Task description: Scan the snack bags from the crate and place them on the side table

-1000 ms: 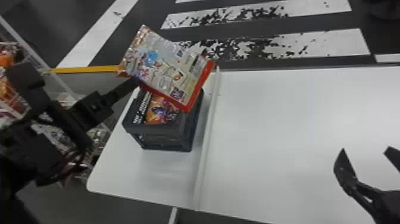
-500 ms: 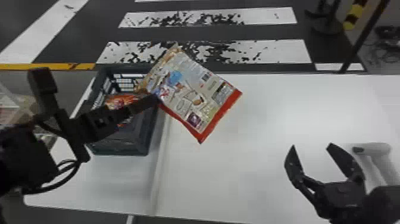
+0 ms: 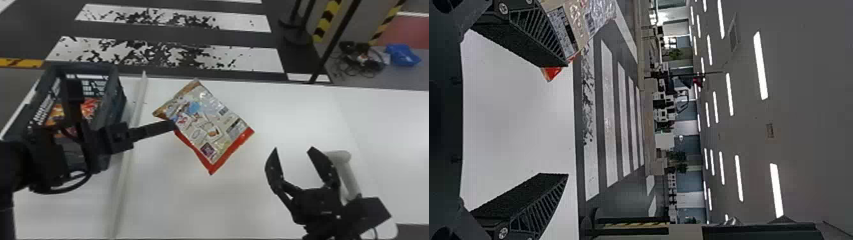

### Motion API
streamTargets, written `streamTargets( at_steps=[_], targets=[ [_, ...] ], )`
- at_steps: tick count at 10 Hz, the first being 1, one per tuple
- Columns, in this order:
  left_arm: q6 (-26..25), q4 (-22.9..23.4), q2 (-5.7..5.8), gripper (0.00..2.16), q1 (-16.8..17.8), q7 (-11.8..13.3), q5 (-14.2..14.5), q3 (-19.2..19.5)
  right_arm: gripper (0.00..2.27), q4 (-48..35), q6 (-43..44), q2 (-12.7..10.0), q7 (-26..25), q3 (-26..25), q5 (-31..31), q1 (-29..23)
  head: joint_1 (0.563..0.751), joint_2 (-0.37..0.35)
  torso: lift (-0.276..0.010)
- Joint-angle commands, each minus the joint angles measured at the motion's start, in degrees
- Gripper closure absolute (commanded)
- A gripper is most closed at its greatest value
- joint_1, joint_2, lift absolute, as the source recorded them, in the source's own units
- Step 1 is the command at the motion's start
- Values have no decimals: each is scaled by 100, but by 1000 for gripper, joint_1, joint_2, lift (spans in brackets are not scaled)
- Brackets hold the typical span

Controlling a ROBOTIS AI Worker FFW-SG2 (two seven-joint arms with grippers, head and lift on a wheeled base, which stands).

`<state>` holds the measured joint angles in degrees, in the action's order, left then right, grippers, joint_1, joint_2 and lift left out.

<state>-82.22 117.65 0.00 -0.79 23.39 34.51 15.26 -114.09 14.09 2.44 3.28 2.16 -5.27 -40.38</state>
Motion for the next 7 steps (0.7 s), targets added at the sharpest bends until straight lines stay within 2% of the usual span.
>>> streamTargets(
  at_steps=[1, 3, 4, 5, 6, 7],
  targets=[
    [210, -700, -15, 2138, 299, 254, -313, -516, 93, -26, 1, 2, -3, -23, -18, -5, 695, -113, -94],
    [298, -1544, -15, 2138, 633, 667, -612, -1078, 93, -61, 1, 11, -3, -40, -70, -32, 695, -187, -94],
    [368, -1825, -15, 2142, 782, 772, -840, -1412, 93, -78, 1, 11, -3, -67, -88, -40, 695, -217, -94],
    [579, -2106, -15, 2091, 905, 729, -1060, -1764, 93, -105, 1, 11, -3, -67, -106, -58, 695, -244, -94],
    [1124, -2396, -15, 1447, 984, 597, -1148, -2080, 93, -140, 1, 11, -3, -58, -97, -84, 695, -270, -94],
    [1370, -2713, -15, 373, 1160, 641, -1288, -2423, 93, -166, 1, 11, -3, -67, -106, -102, 695, -278, -94]
  ],
)
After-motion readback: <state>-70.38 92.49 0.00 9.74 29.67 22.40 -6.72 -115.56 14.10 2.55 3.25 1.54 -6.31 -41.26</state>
